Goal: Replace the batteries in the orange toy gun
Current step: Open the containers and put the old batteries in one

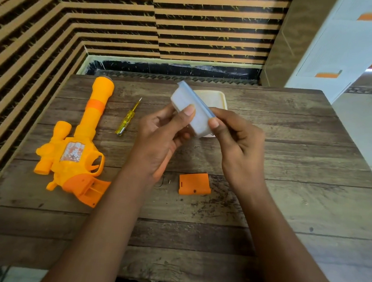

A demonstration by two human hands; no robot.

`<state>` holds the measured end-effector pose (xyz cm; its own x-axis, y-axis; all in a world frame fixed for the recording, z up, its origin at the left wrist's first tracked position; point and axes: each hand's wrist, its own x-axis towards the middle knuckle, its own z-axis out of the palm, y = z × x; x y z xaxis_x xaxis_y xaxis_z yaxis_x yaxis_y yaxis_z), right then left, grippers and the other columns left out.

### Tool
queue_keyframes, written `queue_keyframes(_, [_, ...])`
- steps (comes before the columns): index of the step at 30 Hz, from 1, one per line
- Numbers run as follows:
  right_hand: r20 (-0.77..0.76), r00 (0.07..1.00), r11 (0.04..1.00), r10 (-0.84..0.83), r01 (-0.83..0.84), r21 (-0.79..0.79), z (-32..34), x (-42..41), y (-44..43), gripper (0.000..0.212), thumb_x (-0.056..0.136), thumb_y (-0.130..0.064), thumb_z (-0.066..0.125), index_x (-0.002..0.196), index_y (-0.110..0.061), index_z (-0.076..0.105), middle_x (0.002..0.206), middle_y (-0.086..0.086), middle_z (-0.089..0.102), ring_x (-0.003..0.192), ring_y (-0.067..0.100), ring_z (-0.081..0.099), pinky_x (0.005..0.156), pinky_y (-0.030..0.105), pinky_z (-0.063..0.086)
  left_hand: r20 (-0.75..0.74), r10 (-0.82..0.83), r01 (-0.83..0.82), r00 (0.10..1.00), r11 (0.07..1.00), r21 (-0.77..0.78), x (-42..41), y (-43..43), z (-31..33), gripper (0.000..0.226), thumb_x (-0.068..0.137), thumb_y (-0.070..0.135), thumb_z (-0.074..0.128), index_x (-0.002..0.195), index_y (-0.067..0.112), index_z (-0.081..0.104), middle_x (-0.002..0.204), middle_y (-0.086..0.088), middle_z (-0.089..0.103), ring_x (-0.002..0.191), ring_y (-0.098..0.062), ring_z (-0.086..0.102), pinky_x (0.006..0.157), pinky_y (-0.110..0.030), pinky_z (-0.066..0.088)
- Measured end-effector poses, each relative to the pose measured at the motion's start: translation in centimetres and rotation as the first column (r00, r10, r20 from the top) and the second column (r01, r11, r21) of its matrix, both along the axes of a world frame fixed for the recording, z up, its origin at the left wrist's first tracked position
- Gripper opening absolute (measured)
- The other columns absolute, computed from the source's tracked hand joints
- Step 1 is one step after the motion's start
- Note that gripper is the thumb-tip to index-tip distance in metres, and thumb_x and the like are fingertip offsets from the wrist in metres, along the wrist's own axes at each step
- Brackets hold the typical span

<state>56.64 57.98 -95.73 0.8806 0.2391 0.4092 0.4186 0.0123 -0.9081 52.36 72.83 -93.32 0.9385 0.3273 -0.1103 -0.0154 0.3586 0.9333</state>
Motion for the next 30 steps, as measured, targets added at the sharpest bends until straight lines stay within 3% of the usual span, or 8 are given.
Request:
queue_keyframes(4, [0.102,0.995,0.993,0.002,0.01,-0.114,-0.3,0.2,-0.1,0.024,0.094,-0.002,0.072,0.118,-0.008,0.073,0.105,0.0,0.078,0.1,0.015,0.075,0.082,0.047,0.063,-0.057,0.045,-0.052,0.997,0.99,-0.131,0.1,0.4,0.3,0.032,0.084,0.031,0.072,0.108,0.009,0.071,0.097,-0.008,0.076,0.096,-0.022,0.066,0.077,-0.031,0.051])
queue_keyframes(8, [0.295,0.952,0.968,-0.075,0.14,-0.208,-0.7,0.4,-0.3,0.023,0.094,0.007,0.066,0.114,-0.003,0.073,0.095,0.006,0.077,0.081,0.017,0.071,0.068,0.042,0.057,-0.064,-0.007,-0.003,0.998,0.989,-0.149,0.0,0.4,0.7,0.028,0.081,0.03,0.072,0.101,0.01,0.07,0.086,-0.003,0.074,0.079,-0.013,0.066,0.068,-0.025,0.048])
queue_keyframes(11, [0.405,0.906,0.945,-0.125,0.233,-0.229,-0.8,0.5,0.1,0.032,0.088,0.02,0.065,0.114,0.004,0.074,0.095,0.008,0.076,0.08,0.001,0.061,0.072,0.01,0.046,-0.045,0.007,-0.015,0.999,0.984,-0.18,-0.1,0.4,0.9,0.016,0.09,0.023,0.068,0.099,0.01,0.07,0.082,-0.002,0.074,0.072,-0.011,0.064,0.058,-0.02,0.048])
queue_keyframes(13, [0.424,0.898,0.943,-0.121,0.237,-0.233,-0.6,0.8,0.4,0.039,0.084,0.025,0.064,0.115,0.006,0.075,0.095,0.009,0.078,0.084,-0.002,0.061,0.077,0.002,0.04,-0.029,0.04,-0.045,0.999,0.977,-0.207,-0.2,0.5,1.0,0.01,0.092,0.02,0.066,0.095,0.011,0.071,0.08,-0.001,0.074,0.071,-0.01,0.063,0.054,-0.018,0.048])
queue_keyframes(18, [0.436,0.895,0.961,-0.095,0.196,-0.194,0.1,0.9,0.6,0.042,0.081,0.026,0.065,0.115,0.005,0.076,0.097,0.012,0.08,0.088,0.011,0.073,0.074,0.017,0.056,-0.026,0.04,-0.045,0.999,0.977,-0.207,-0.6,1.0,1.2,0.02,0.079,0.026,0.07,0.094,0.012,0.071,0.081,-0.002,0.074,0.068,-0.01,0.063,0.054,-0.017,0.046])
queue_keyframes(21, [0.464,0.884,0.945,-0.064,0.202,-0.256,0.2,0.8,0.4,0.041,0.081,0.027,0.063,0.114,0.006,0.075,0.092,0.011,0.077,0.083,0.003,0.064,0.077,0.007,0.046,-0.044,0.019,-0.028,0.999,0.977,-0.213,-0.7,1.1,1.2,0.02,0.079,0.026,0.07,0.094,0.012,0.071,0.086,-0.005,0.073,0.068,-0.011,0.063,0.053,-0.017,0.044])
queue_keyframes(26, [0.52,0.854,0.903,-0.01,0.231,-0.362,0.3,0.5,-0.2,0.047,0.077,0.026,0.063,0.118,0.005,0.072,0.103,0.013,0.076,0.093,0.016,0.066,0.088,0.003,0.042,-0.061,0.009,-0.022,0.998,0.977,-0.213,-0.7,1.0,1.1,0.026,0.079,0.028,0.071,0.099,0.01,0.068,0.088,-0.006,0.072,0.067,-0.01,0.065,0.052,-0.016,0.045])
queue_keyframes(30, [0.54,0.842,0.902,-0.002,0.235,-0.363,0.5,0.4,-0.5,0.055,0.072,0.029,0.057,0.122,0.008,0.069,0.11,0.017,0.074,0.096,0.023,0.067,0.086,0.011,0.045,-0.054,-0.022,0.009,0.998,0.971,-0.237,-0.7,0.8,1.3,0.027,0.079,0.028,0.071,0.1,0.011,0.07,0.091,-0.007,0.073,0.073,-0.013,0.065,0.053,-0.016,0.048])
